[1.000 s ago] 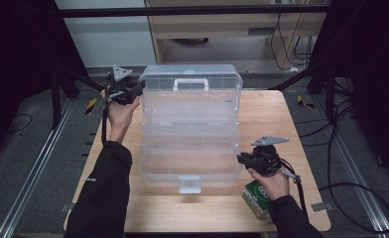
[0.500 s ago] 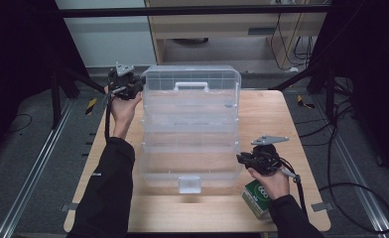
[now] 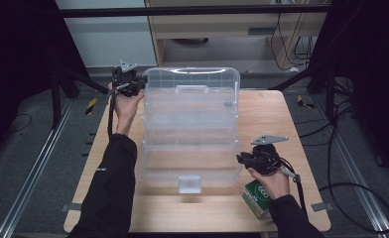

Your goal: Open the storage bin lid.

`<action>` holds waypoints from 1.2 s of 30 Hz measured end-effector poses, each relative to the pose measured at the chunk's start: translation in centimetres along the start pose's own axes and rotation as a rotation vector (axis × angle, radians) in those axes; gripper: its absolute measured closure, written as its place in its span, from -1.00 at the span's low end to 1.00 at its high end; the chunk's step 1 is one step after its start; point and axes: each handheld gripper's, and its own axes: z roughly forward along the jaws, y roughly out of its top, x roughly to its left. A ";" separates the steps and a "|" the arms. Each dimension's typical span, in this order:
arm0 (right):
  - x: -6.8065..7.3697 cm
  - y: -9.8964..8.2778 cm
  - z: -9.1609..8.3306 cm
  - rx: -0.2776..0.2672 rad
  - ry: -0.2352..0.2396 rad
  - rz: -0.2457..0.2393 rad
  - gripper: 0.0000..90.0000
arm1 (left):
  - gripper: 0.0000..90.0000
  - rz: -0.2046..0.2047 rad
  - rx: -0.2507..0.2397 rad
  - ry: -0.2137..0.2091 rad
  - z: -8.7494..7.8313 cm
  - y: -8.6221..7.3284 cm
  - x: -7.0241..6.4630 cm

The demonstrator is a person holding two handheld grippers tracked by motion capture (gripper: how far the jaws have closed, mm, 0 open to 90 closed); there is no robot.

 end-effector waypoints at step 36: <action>0.0 0.1 0.1 0.015 0.006 -0.006 0.67 | 0.37 -0.039 0.036 -0.023 -2.0 -1.0 2.0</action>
